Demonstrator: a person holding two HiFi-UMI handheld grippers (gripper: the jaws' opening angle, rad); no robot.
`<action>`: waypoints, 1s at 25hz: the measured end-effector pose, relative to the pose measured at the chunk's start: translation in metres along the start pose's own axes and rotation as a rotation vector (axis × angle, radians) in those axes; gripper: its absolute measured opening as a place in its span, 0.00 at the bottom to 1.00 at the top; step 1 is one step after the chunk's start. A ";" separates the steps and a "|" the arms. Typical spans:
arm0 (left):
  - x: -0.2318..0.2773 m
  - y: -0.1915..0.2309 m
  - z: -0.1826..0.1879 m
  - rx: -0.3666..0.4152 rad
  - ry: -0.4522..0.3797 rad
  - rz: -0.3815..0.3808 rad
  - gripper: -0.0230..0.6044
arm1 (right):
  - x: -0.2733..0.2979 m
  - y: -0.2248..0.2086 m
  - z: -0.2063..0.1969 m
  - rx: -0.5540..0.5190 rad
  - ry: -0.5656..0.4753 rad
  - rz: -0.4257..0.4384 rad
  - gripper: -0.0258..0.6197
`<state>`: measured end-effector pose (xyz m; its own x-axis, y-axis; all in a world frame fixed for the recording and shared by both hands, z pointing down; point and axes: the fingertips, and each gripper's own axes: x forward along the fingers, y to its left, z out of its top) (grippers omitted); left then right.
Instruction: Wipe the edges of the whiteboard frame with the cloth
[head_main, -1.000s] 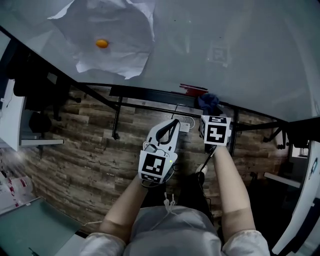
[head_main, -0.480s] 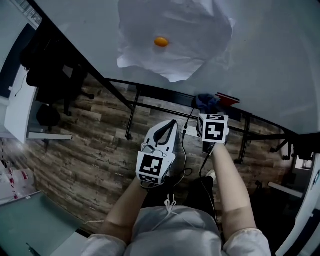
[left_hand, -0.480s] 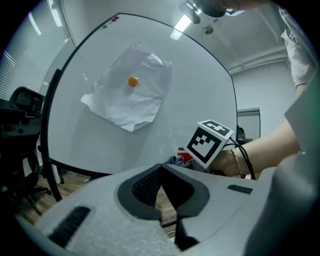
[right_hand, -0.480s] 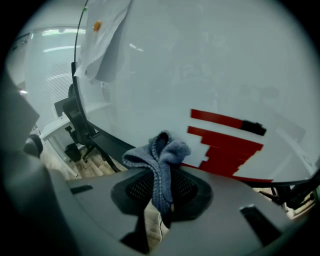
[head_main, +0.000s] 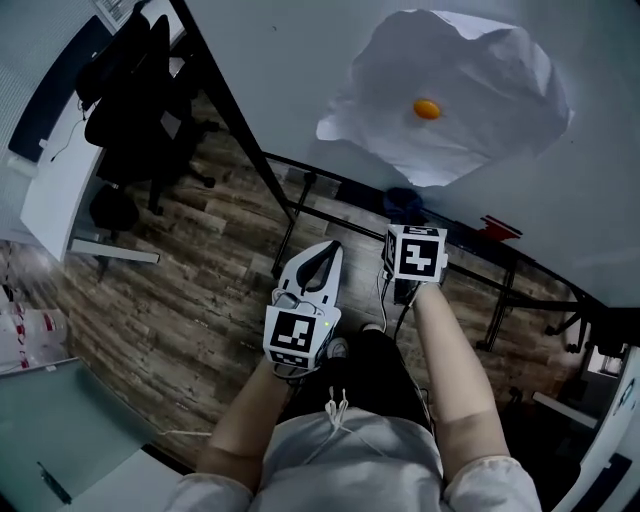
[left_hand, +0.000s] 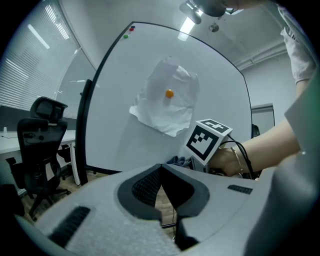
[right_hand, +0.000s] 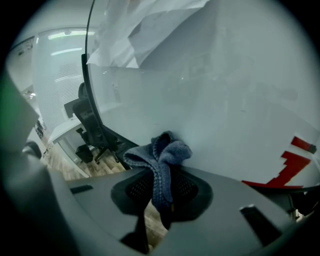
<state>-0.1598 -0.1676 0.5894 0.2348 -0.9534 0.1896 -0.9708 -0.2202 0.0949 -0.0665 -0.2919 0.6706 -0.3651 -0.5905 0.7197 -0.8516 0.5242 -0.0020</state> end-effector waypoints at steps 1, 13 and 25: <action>-0.002 0.005 0.001 0.000 -0.003 0.008 0.07 | 0.003 0.005 0.002 -0.003 0.003 0.007 0.15; -0.023 0.092 0.001 -0.055 -0.015 0.147 0.07 | 0.041 0.091 0.038 -0.043 -0.006 0.067 0.15; -0.028 0.168 0.001 -0.072 0.006 0.146 0.07 | 0.055 0.125 0.056 0.097 -0.020 -0.043 0.15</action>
<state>-0.3296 -0.1782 0.5988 0.0916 -0.9728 0.2128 -0.9888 -0.0634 0.1354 -0.2142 -0.2930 0.6708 -0.3341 -0.6240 0.7064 -0.8987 0.4369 -0.0392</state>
